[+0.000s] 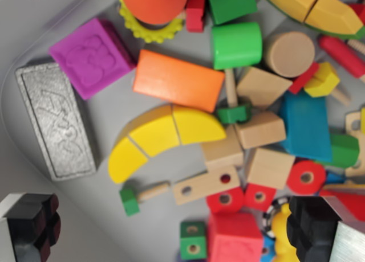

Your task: Pick an object from the bin

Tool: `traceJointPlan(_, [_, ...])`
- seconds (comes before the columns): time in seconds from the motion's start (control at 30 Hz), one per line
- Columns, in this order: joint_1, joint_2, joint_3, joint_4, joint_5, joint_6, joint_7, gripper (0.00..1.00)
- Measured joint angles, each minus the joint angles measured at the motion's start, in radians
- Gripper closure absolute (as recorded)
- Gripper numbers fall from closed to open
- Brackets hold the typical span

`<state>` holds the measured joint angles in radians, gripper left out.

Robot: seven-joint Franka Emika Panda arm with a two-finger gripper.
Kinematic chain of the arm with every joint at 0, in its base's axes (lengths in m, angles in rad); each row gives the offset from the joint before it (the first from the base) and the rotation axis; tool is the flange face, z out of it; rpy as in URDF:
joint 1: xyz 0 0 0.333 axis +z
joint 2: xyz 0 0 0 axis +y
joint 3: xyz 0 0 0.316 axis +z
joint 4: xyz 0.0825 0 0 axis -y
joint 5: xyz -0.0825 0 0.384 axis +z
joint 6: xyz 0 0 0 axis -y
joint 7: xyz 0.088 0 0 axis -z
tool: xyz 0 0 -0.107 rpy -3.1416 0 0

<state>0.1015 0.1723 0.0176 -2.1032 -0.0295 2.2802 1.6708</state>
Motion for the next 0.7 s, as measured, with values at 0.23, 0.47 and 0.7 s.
traceJointPlan(0.23, [0.017, 0.02, 0.0, -0.013, 0.0, 0.03, 0.107, 0.0])
traceJointPlan(0.47, [0.033, 0.042, 0.0, -0.021, 0.001, 0.058, 0.213, 0.0])
traceJointPlan(0.7, [0.051, 0.067, 0.0, -0.028, 0.003, 0.09, 0.325, 0.0])
